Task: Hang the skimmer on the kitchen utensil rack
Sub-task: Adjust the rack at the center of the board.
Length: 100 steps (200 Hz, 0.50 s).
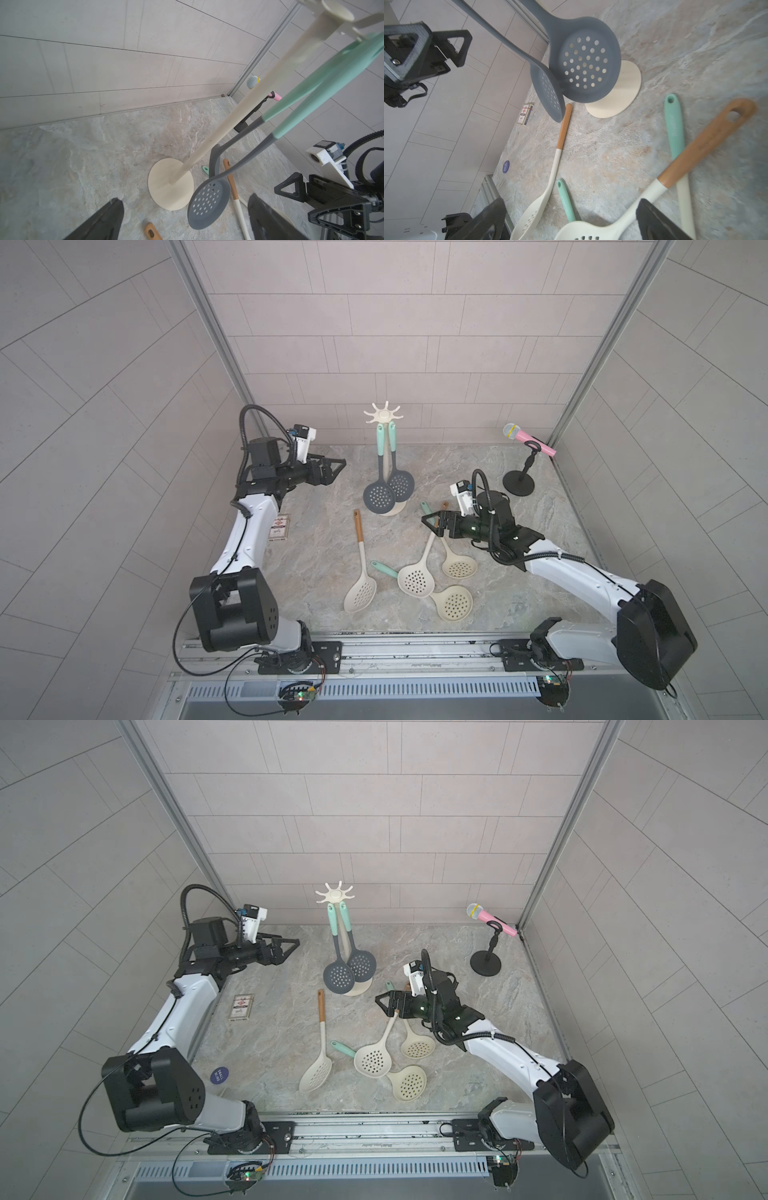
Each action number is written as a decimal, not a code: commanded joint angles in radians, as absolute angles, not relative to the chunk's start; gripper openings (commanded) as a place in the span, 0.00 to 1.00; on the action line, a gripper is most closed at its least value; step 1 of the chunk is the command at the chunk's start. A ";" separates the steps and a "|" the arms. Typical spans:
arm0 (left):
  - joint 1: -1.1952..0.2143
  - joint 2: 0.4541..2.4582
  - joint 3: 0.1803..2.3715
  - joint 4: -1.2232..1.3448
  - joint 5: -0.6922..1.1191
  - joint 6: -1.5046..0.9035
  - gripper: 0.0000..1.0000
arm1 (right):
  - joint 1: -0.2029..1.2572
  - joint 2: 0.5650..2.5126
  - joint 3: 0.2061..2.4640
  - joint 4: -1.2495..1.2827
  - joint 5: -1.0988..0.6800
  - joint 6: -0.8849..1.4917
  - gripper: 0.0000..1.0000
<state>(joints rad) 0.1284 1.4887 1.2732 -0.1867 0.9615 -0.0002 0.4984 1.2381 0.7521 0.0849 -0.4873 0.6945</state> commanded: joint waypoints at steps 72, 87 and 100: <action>0.009 1.692 1.383 0.081 0.951 -0.007 0.97 | 0.468 1.141 0.754 -0.058 -0.402 0.635 1.00; 0.003 1.726 1.411 0.107 0.972 -0.028 0.93 | 0.468 1.148 0.769 -0.068 -0.395 0.633 1.00; -0.002 1.748 1.423 0.140 0.984 -0.053 0.91 | 0.466 1.152 0.778 -0.080 -0.389 0.632 1.00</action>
